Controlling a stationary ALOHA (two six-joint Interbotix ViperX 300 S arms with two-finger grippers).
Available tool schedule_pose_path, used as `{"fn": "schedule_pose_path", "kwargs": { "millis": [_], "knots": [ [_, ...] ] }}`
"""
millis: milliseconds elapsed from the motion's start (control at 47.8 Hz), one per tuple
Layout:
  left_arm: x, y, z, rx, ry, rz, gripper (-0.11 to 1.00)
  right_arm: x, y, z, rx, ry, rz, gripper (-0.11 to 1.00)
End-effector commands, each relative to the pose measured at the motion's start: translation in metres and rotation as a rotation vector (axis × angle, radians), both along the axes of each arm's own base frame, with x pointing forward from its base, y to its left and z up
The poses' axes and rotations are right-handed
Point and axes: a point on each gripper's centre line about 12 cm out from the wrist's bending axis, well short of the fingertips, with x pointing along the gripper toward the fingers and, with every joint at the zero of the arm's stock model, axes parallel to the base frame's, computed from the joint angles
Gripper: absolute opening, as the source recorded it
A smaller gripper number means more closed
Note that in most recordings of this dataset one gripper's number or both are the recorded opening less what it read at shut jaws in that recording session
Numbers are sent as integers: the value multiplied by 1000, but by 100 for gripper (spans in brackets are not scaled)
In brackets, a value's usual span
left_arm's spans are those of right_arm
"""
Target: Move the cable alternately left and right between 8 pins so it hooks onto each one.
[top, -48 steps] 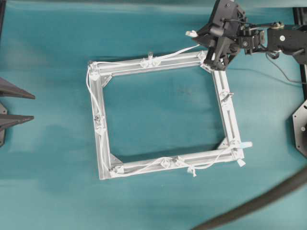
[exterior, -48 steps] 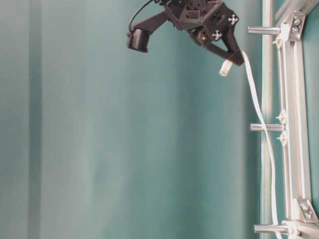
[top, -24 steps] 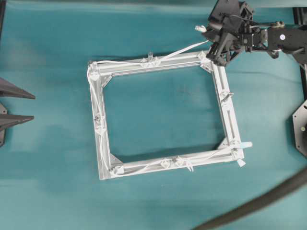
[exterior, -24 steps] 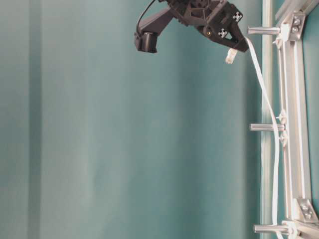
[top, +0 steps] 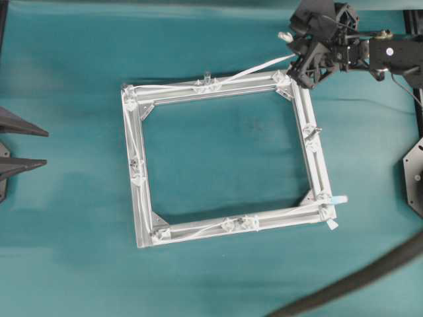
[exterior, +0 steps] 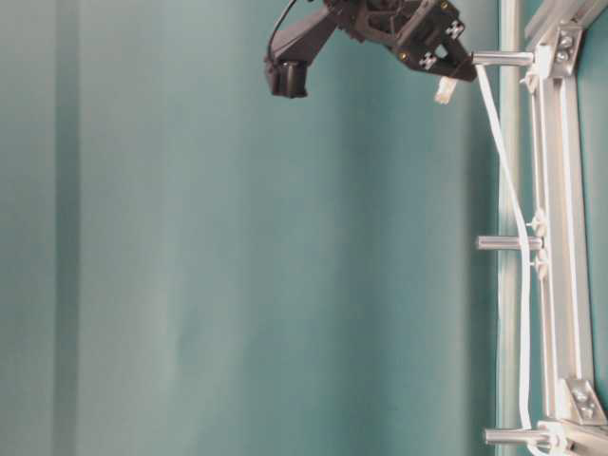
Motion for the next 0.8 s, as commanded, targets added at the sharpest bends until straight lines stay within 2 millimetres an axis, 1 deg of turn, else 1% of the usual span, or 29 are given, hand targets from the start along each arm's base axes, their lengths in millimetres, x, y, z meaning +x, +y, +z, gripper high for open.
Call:
{"fn": "schedule_pose_path", "kwargs": {
  "millis": [0,126,293,398,523,628,774],
  "knots": [
    [1,1,4,-1,-12,7,60,-5,1,4,-3,-11,-13,8],
    [1,1,4,-2,-12,7,60,-12,7,1,8,-6,-13,8],
    [1,1,4,-2,-11,5,60,-19,15,7,6,-40,3,8],
    [1,1,4,-1,-12,7,60,-20,24,10,22,-99,41,8],
    [1,1,4,-1,-12,7,60,-20,37,4,58,-150,111,8],
    [1,1,4,-1,-12,7,60,-16,48,2,82,-202,188,8],
    [1,1,4,-2,-12,5,60,-14,54,-4,104,-212,236,7]
  ]
}}
